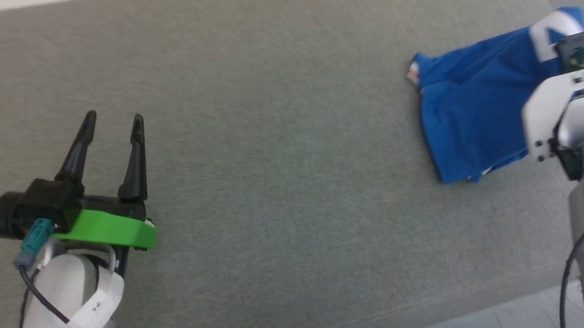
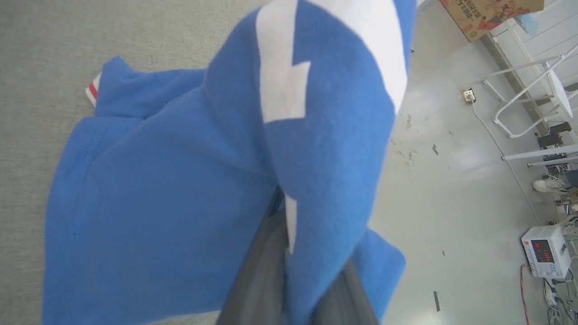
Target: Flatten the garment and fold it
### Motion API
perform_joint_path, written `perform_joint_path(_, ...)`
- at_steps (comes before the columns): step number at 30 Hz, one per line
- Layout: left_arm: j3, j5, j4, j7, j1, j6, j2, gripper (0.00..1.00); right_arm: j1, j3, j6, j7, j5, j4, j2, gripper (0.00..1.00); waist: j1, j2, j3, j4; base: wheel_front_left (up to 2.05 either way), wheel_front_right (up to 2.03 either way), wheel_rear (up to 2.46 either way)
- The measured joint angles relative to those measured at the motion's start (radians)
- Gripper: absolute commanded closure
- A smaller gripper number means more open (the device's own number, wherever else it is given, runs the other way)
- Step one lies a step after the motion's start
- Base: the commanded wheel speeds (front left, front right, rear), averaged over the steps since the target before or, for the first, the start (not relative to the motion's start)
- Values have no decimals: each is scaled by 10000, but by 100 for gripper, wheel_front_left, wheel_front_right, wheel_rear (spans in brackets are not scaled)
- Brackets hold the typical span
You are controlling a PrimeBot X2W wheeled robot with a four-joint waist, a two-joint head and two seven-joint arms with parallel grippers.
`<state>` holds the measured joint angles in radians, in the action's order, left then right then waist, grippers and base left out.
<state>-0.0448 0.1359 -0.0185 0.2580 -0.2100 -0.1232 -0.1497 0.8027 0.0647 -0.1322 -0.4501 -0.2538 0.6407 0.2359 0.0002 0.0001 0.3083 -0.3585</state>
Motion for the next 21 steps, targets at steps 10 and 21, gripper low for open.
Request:
perform_joint_path(10,94,-157,525,-357,-226,-2,-591,0,517,2719,-2,1638,-1827,414,15,100,0,0,1513,-562,0,0,0)
perform_joint_path(21,240,-148,462,-353,-221,10,-648,0,885,4305,-2,2871,-3009,874,-270,0,0,0,1760,-17,0,0,0)
